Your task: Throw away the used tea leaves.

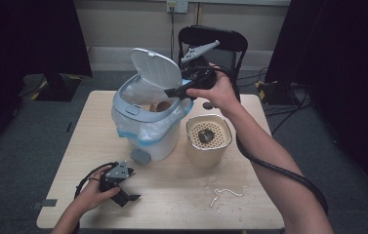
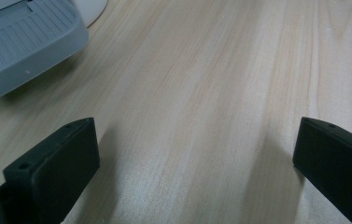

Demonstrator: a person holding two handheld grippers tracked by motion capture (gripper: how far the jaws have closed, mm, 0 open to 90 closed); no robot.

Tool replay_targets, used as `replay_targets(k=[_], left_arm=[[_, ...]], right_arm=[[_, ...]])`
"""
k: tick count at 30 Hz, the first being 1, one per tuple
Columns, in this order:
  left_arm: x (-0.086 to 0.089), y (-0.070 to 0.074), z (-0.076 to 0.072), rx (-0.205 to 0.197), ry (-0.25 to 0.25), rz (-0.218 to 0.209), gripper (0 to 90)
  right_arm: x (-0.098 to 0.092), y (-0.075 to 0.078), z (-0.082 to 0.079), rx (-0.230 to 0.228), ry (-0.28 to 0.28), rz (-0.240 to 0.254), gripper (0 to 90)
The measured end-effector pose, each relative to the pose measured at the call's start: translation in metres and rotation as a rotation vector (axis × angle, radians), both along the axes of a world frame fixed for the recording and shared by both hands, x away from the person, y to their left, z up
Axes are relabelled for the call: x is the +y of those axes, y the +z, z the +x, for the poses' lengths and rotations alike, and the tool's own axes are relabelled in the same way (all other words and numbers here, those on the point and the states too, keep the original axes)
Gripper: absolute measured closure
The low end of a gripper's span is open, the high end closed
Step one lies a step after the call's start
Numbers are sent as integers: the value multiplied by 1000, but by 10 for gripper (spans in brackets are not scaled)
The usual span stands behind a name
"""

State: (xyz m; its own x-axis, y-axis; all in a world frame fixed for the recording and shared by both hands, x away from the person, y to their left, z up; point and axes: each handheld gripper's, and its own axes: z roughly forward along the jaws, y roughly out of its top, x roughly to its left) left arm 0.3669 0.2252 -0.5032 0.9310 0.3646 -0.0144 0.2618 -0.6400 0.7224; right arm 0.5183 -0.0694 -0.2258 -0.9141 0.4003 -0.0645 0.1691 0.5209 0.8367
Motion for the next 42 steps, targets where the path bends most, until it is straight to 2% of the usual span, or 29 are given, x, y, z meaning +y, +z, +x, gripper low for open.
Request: replay_targets(k=[7,14,18,25,27,28,30,31,32,36,38,40,41,42], left_arm=[[0,0,0,0,0,0,0],[0,0,0,0,0,0,0],[0,0,0,0,0,0,0],[0,0,0,0,0,0,0],[0,0,0,0,0,1,0],[0,0,0,1,1,1,0],[0,0,0,0,1,1,0],[0,0,0,0,1,1,0],[0,0,0,1,1,1,0],[0,0,0,0,1,1,0],[0,0,0,0,1,1,0],[0,0,0,1,1,0,0],[0,0,0,0,1,0,0],[0,0,0,0,1,0,0]], right_arm=[[8,1,-7,8,35,-6,163],[16,-8,-13,27,83,-16,142],[18,-13,-15,37,122,-45,142],[19,-15,-18,70,183,-51,143],[20,-16,-20,66,191,-62,157],[21,-17,-21,71,195,-56,172],[21,-17,-22,73,203,-42,288],[20,-18,-22,78,209,-30,312],[20,-18,-22,86,208,-23,325],[16,-18,-18,117,182,18,475],[15,-18,-16,108,173,17,553],[15,-18,-14,134,161,31,574],[16,-19,-14,135,157,16,634],[18,-20,-15,110,145,-2,638]])
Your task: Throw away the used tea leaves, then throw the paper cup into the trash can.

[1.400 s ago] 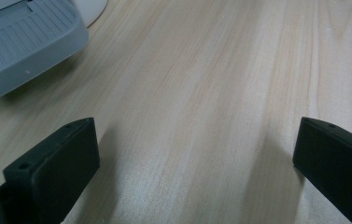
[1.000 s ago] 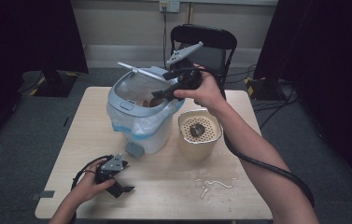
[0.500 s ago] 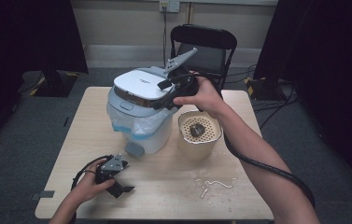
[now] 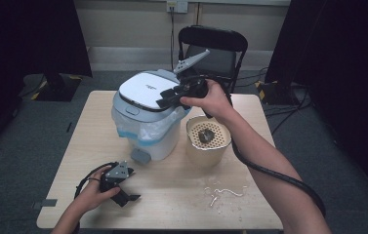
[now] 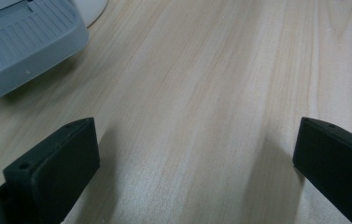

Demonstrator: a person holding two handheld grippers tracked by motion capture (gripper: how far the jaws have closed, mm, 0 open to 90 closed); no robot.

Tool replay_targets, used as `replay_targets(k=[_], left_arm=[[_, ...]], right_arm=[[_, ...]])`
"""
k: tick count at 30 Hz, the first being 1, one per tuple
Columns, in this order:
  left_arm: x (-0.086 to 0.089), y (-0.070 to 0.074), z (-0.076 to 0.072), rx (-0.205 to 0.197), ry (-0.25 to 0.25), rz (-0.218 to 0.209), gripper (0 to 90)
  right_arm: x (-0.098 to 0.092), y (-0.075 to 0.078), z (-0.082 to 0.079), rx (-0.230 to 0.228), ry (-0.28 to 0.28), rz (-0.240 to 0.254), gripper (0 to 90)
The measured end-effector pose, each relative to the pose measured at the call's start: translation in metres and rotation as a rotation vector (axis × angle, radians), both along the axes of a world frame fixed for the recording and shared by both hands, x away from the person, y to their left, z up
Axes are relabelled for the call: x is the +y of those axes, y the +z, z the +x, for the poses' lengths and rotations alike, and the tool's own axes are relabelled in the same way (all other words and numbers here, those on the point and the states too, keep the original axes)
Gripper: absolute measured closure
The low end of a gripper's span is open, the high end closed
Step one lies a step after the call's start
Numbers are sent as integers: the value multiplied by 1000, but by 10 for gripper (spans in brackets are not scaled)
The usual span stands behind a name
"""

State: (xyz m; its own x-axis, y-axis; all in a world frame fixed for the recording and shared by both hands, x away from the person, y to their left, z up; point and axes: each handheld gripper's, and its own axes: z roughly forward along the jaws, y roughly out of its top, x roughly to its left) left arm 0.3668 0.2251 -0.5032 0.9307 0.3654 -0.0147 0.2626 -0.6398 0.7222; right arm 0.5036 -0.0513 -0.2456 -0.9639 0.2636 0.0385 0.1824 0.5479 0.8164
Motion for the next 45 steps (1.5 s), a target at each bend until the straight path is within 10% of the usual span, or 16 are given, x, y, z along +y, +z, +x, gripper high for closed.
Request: replay_targets(k=[20,36,45], left_arm=[[0,0,-1,0,-3,1,0],[0,0,-1,1,-5,4,0],[0,0,-1,1,-7,1,0]], right_arm=[[21,-6,15,-11,-74,-4,887],[21,-9,15,-23,-51,-14,900],[11,-10,10,2,-57,22,450]])
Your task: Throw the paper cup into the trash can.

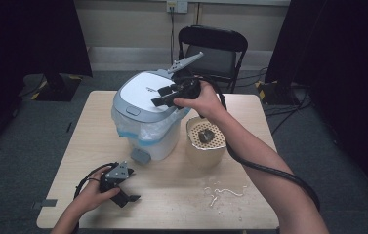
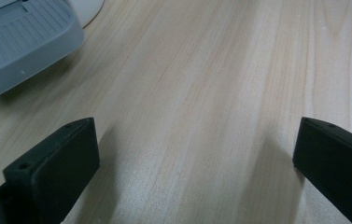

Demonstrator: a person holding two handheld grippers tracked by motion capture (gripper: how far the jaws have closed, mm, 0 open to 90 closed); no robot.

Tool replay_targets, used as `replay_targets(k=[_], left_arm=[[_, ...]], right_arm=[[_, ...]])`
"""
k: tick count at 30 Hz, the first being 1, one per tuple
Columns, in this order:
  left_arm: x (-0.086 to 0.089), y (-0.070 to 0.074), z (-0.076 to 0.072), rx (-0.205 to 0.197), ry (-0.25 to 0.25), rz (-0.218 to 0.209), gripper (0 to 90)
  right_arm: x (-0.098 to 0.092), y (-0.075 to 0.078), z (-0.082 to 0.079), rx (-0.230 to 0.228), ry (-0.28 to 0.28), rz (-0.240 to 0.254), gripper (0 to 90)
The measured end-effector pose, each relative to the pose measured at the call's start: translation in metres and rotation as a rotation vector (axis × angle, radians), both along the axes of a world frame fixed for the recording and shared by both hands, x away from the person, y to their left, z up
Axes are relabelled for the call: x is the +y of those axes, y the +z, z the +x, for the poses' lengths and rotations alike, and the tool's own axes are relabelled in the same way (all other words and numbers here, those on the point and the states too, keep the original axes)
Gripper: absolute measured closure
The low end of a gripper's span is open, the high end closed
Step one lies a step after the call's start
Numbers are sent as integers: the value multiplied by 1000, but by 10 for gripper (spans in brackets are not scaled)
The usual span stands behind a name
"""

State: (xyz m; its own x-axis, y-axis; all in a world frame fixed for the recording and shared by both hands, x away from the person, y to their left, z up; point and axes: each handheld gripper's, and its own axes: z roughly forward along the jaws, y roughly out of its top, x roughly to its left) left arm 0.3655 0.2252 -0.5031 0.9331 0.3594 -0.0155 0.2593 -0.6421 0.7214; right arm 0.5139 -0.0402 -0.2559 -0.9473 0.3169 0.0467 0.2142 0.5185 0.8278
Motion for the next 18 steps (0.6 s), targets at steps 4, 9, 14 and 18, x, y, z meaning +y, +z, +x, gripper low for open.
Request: replay_targets(k=[4,9,14,18], left_arm=[[0,0,0,0,-1,0,0],[0,0,0,-1,-1,0,0],[0,0,0,0,-1,1,0],[0,0,0,1,-1,1,0]], right_arm=[[-4,1,-2,-23,-20,-33,326],[-11,1,-5,-38,-40,-29,209],[-18,4,-10,-61,-48,-39,152],[-25,8,-14,-75,-45,-36,152]])
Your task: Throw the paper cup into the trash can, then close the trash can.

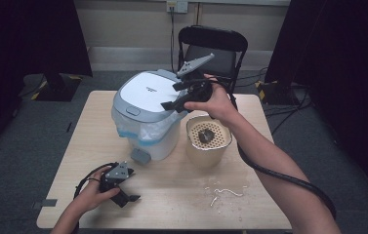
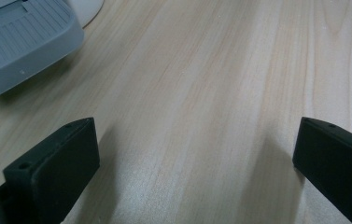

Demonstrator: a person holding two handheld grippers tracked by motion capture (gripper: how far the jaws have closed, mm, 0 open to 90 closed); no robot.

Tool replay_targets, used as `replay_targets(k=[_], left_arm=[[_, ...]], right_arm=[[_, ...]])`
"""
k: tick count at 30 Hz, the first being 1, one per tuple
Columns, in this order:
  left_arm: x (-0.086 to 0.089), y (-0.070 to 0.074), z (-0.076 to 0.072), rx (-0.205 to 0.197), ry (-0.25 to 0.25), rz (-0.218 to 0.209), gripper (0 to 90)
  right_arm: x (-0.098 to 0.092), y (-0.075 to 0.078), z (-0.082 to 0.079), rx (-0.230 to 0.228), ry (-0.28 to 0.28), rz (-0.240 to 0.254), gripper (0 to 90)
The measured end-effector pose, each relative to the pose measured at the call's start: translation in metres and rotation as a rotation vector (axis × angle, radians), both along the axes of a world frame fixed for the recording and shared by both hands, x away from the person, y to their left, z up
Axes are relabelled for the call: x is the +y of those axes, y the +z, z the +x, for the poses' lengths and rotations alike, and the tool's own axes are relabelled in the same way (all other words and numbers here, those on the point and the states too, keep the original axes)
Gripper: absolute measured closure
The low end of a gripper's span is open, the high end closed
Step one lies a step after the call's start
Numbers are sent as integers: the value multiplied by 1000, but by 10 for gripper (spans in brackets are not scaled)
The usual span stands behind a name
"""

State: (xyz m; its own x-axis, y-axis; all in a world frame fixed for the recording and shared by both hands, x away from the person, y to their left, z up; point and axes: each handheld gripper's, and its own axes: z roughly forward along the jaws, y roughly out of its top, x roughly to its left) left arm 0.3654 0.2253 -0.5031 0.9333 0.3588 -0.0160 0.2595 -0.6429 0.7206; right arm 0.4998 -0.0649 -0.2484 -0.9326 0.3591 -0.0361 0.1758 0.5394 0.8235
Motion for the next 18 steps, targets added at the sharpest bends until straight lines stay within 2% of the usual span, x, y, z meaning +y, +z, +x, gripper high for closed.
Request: replay_targets(k=[6,15,18], left_arm=[[0,0,0,0,-1,1,0],[0,0,0,-1,-5,0,0],[0,0,0,0,-5,0,0]], right_arm=[[-10,3,-6,-13,-8,2,147],[-34,2,-11,-3,-27,14,147],[-41,1,-14,-3,-18,16,147]])
